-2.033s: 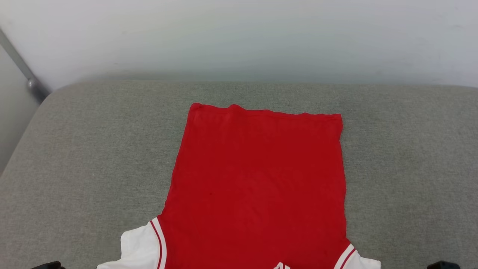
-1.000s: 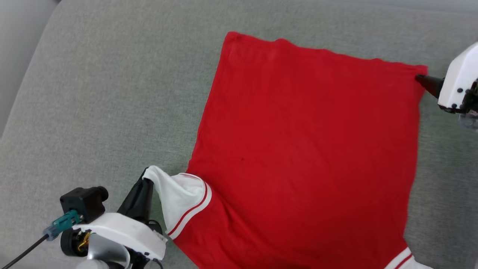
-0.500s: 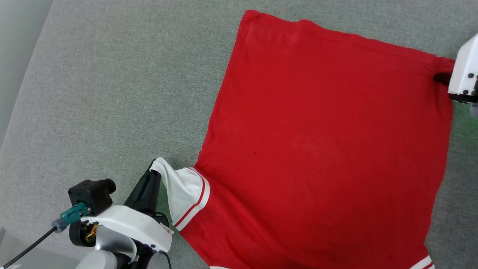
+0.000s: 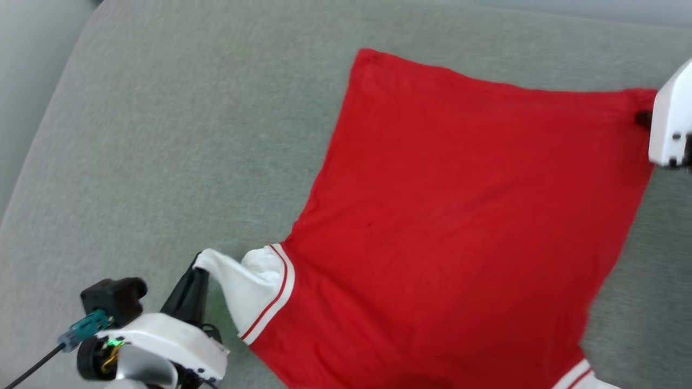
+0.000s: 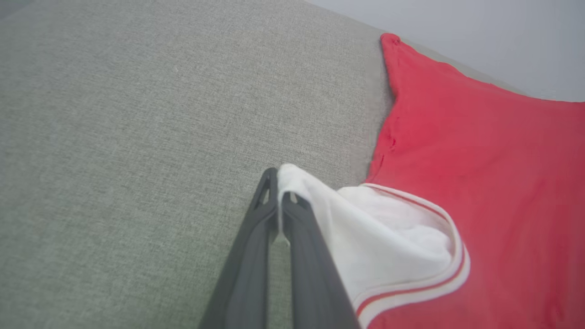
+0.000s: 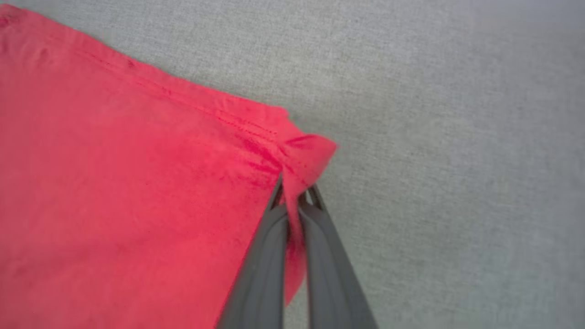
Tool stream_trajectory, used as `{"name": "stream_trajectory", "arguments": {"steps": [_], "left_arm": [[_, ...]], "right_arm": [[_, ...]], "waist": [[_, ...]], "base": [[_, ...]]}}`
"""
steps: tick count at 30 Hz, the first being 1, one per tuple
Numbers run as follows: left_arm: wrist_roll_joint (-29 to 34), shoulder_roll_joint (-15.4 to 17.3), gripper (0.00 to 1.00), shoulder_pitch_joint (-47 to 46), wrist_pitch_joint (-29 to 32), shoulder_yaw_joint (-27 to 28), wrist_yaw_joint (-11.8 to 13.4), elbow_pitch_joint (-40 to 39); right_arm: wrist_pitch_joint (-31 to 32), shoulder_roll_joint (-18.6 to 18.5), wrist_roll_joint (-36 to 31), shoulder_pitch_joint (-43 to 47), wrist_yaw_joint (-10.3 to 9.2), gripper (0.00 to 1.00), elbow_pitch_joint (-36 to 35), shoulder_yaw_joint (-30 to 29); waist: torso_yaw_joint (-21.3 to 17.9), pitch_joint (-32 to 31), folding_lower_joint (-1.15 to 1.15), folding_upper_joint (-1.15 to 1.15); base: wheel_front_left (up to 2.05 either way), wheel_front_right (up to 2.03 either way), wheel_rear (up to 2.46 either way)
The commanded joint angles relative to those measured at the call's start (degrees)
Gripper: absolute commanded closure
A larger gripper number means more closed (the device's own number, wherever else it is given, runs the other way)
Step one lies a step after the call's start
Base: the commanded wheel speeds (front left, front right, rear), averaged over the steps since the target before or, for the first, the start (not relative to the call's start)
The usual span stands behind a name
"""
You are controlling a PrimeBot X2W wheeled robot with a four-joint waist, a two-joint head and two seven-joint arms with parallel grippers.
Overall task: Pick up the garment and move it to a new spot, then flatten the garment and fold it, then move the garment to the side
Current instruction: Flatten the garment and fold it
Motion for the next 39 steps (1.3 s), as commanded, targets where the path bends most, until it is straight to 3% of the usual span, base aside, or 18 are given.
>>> {"name": "stream_trajectory", "arguments": {"steps": [1, 6, 13, 20, 25, 26, 27, 28, 33, 39], "left_arm": [[-0.27, 0.38, 1.00, 0.79, -0.05, 0.41, 0.43, -0.16], [-0.84, 1.67, 1.00, 4.17, 0.24, 1.95, 2.47, -1.03], [-1.48, 3.72, 1.00, 7.59, 1.73, 3.88, 5.31, -2.63], [-1.84, 5.63, 1.00, 10.39, 3.03, 5.47, 7.40, -3.71], [-2.28, 5.92, 1.00, 11.60, 3.90, 5.46, 8.04, -3.38], [-2.36, 5.89, 1.00, 11.74, 4.07, 5.34, 8.14, -3.35], [-2.42, 5.83, 1.00, 11.78, 4.17, 5.21, 8.15, -3.31], [-2.52, 5.78, 1.00, 11.76, 4.24, 5.12, 8.13, -3.29], [-2.16, 5.76, 1.00, 10.59, 4.66, 4.59, 7.95, -3.60], [-1.15, 5.32, 1.00, 7.86, 3.96, 4.11, 7.51, -4.87]], "right_arm": [[-0.11, -0.78, 0.84, 2.48, -0.04, 1.00, -1.00, 0.92], [-0.61, -4.20, 4.53, 11.81, -0.04, 1.00, -8.46, 3.27], [-0.21, -5.86, 7.34, 31.89, -0.04, 1.00, -18.13, -1.40], [1.03, -1.19, 8.12, 53.04, -0.04, 1.00, -25.79, -7.69], [1.72, 3.11, 7.85, 60.93, -0.04, 1.00, -28.74, -8.52], [1.53, 3.82, 7.86, 61.35, -0.04, 0.93, -28.95, -8.50], [0.49, 4.07, 7.46, 61.23, -0.04, 0.35, -29.47, -8.35], [-0.77, 4.47, 7.23, 60.48, -0.04, 0.00, -29.68, -8.50], [-7.87, 4.65, 7.43, 55.36, -0.04, 0.00, -29.15, -7.78], [-21.87, 4.08, 7.91, 43.50, -0.03, 0.00, -25.24, -6.74]], "waist": [[-3.17, -2.98, 0.00, 0.00], [-8.80, -7.52, 0.00, 0.00], [-15.22, -11.81, 0.00, 0.00], [-18.44, -14.51, 0.00, 0.00], [-19.12, -15.38, 0.00, 0.00], [-19.13, -15.47, 0.00, 0.00], [-19.09, -15.58, 0.00, 0.00], [-19.07, -15.64, 0.00, 0.00], [-18.29, -15.18, 0.00, 0.00], [-16.22, -11.31, 0.00, 0.00]], "base": [[0.00, 0.00, 0.00], [0.00, 0.00, 0.00], [0.00, 0.00, 0.00], [0.00, 0.00, 0.00], [0.00, 0.00, 0.00], [0.00, 0.00, 0.00], [0.00, 0.00, 0.00], [0.00, 0.00, 0.00], [0.00, 0.00, 0.00], [0.00, 0.00, 0.00]]}}
